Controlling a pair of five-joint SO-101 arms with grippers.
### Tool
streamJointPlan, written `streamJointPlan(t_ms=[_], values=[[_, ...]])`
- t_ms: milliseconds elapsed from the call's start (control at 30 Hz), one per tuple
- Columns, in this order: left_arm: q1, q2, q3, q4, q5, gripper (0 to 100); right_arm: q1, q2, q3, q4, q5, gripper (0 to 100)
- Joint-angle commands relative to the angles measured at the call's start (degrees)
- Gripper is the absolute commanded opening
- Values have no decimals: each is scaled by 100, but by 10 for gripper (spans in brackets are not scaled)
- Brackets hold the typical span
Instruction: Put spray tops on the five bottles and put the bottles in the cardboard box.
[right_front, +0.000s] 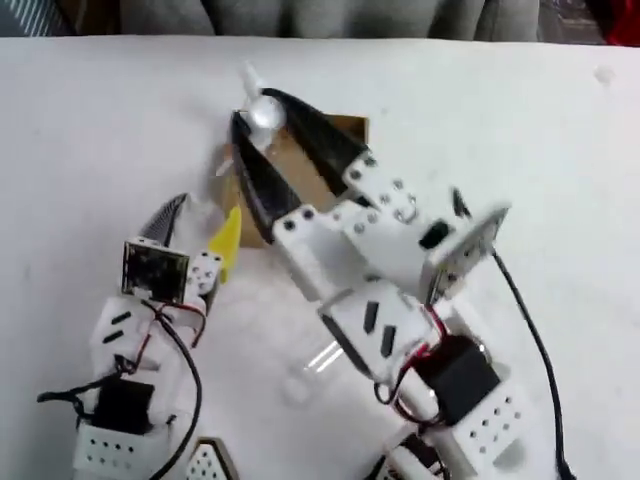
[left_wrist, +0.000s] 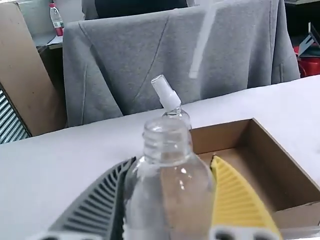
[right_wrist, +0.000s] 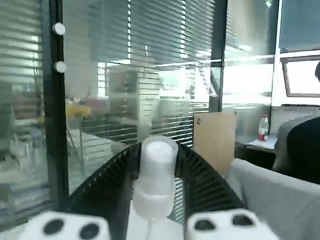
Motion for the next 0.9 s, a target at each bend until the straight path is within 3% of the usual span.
streamJointPlan(t_ms=[0,300,867], values=[[40,-75,202,-782,79,20,-40,673,-949,110,-369,16],[40,-75,782,-1626,79,20,-48,1015,-1029,119,-404,16],[40,-75,862,-1705,79,20,-171,752,-668,593,-396,16]])
